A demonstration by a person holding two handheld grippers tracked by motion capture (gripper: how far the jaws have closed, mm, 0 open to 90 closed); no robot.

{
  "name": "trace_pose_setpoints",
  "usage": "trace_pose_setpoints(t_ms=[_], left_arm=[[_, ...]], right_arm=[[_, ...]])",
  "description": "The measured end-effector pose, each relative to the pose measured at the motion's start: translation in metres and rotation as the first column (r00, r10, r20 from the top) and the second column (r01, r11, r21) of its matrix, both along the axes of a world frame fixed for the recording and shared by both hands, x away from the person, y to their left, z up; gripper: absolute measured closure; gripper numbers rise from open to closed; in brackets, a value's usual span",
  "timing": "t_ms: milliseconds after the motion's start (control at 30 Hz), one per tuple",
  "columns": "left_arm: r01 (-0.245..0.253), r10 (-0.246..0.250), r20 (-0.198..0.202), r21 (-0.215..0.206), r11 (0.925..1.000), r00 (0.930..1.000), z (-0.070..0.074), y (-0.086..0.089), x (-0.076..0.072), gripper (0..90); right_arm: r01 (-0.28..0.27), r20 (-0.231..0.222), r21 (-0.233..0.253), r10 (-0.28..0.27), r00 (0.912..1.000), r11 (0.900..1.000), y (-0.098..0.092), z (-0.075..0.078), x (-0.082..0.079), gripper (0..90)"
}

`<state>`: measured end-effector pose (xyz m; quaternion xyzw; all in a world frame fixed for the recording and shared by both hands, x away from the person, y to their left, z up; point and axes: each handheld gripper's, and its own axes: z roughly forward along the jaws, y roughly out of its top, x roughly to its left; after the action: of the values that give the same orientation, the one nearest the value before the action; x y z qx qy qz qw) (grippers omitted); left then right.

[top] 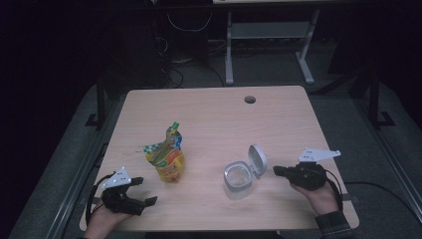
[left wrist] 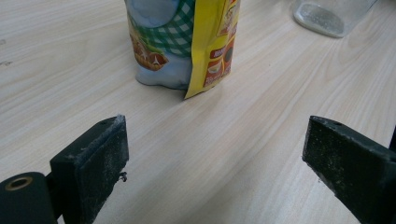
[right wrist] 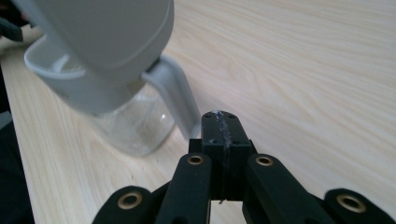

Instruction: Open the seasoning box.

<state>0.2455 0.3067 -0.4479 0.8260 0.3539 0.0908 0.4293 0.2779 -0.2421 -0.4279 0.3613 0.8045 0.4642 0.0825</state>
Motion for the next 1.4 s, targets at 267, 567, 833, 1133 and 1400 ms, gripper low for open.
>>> trace_pose_setpoints(t_ms=[267,567,833,1133,1400], left_arm=[[-0.014,0.014,0.009,-0.008,0.9999,0.9999,0.003,-0.003,0.003,8.2],[-0.015,0.016,0.03,-0.031,0.9994,0.9994,0.016,-0.006,0.006,13.0],[-0.017,0.021,0.065,-0.054,0.9984,0.9977,0.031,-0.01,0.008,13.0],[-0.01,0.015,0.079,-0.067,0.9977,0.9968,0.042,-0.019,0.018,13.0],[0.004,0.004,0.112,-0.071,0.9975,0.9937,0.056,-0.031,0.028,13.0]], right_arm=[[0.01,0.004,0.007,-0.01,0.9999,1.0,-0.006,-0.004,-0.022,89.9],[-0.014,0.008,0.025,0.014,0.9999,1.0,-0.001,-0.005,-0.034,89.9],[-0.058,0.022,0.03,0.058,0.9981,0.998,0.008,-0.002,-0.036,89.8],[-0.103,0.024,0.033,0.102,0.9944,0.994,0.019,-0.001,-0.036,89.8],[-0.126,0.029,0.05,0.124,0.9918,0.991,0.023,0.001,-0.037,89.9]])
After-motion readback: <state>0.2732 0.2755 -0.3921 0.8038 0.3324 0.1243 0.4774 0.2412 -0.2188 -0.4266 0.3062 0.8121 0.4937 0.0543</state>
